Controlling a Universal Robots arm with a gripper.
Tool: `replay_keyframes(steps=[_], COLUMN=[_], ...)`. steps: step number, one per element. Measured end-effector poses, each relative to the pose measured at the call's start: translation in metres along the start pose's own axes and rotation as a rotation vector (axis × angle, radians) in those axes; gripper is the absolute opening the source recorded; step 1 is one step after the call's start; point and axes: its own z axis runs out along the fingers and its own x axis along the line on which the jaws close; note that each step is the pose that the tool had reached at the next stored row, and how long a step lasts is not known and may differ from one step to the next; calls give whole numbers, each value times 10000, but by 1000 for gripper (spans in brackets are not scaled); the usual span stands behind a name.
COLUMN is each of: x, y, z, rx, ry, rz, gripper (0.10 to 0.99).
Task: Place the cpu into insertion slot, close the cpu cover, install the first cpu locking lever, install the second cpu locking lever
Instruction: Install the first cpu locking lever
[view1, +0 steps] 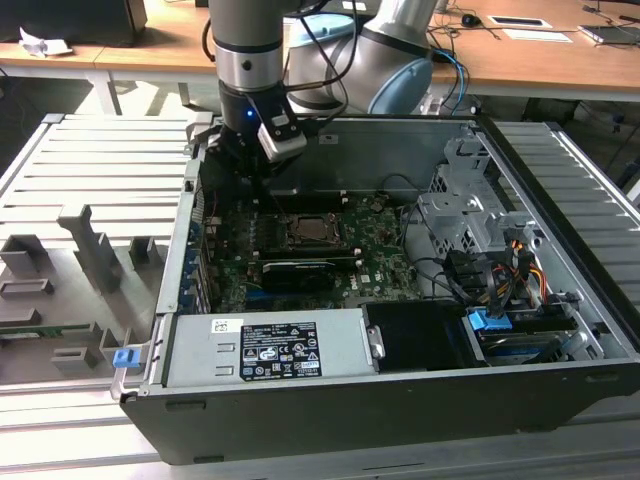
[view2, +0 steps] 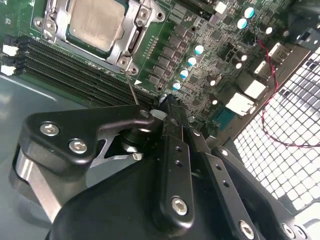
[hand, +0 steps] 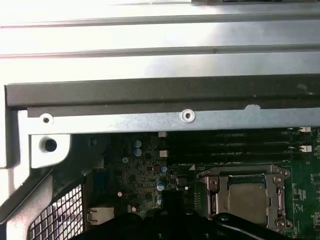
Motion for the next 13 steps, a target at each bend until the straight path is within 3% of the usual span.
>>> replay_keyframes(steps=[4, 13], x=[3, -51], y=[64, 96], z=[9, 9], rx=[-1, 0], ry=[0, 8], rz=[0, 0], gripper=[106, 106])
